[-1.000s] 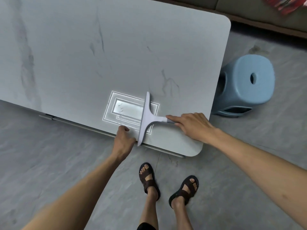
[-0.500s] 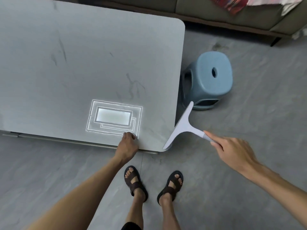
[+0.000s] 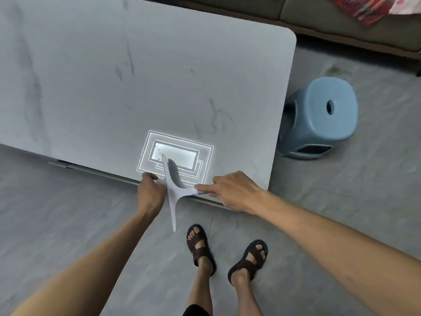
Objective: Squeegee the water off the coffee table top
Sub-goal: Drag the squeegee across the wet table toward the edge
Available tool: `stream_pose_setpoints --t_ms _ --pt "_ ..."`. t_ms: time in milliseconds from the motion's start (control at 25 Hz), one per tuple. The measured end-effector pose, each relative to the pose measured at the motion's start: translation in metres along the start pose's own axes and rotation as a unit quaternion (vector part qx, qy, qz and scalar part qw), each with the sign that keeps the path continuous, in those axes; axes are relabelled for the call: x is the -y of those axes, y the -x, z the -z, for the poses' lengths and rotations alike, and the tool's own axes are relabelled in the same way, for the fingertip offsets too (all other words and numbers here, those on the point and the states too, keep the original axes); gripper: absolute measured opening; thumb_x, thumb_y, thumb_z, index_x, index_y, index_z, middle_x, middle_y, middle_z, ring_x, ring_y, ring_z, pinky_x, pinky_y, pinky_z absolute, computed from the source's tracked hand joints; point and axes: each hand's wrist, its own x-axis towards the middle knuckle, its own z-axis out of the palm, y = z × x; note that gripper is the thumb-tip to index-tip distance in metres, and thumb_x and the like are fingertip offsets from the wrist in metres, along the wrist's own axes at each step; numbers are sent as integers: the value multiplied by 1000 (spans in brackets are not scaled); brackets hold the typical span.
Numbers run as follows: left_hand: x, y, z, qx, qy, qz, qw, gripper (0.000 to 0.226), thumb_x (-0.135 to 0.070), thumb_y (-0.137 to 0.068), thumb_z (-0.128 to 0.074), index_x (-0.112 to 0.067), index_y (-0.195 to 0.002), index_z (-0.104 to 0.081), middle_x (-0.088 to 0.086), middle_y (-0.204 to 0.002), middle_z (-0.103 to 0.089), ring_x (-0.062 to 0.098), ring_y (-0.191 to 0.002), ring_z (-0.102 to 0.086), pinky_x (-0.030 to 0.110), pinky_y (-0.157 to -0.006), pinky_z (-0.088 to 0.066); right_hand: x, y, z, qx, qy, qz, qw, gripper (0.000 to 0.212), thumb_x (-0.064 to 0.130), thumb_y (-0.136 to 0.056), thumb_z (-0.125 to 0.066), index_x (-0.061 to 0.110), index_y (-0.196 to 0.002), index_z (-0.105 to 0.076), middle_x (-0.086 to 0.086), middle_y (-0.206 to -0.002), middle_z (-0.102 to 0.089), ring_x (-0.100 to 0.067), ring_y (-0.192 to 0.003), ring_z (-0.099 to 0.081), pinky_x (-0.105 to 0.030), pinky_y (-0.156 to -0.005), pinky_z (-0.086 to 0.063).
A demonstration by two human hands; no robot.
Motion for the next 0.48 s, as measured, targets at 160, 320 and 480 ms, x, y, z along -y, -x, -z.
stream_pose_setpoints --t_ms 160,320,480 --pt "30 -37 54 -36 2 21 999 26 -14 -81 -55 -18 -102 -39 6 -90 -58 30 -80 -55 35 -66 -41 32 -109 14 -39 -12 3 999 42 26 -100 -39 52 -133 -39 7 -84 -55 -23 -76 -58 -29 -49 -21" --pt "42 -57 74 10 -38 18 999 31 -13 -83 -52 -14 -110 -37 6 -83 -56 22 -67 -54 31 -56 -37 43 -161 22 -51 -25 -12 998 33 32 -101 -35 47 -128 -45 9 -77 -51 -22 -74 -55 -30 -50 -22" --pt "33 -66 61 54 -62 -4 997 31 -12 -84 -52 -10 -112 -38 18 -91 -61 37 -83 -56 38 -68 -44 21 -145 11 -63 -44 -53 996 35 33 -100 -35 50 -130 -41 3 -83 -62 -25 -78 -59 -33 -58 -34"
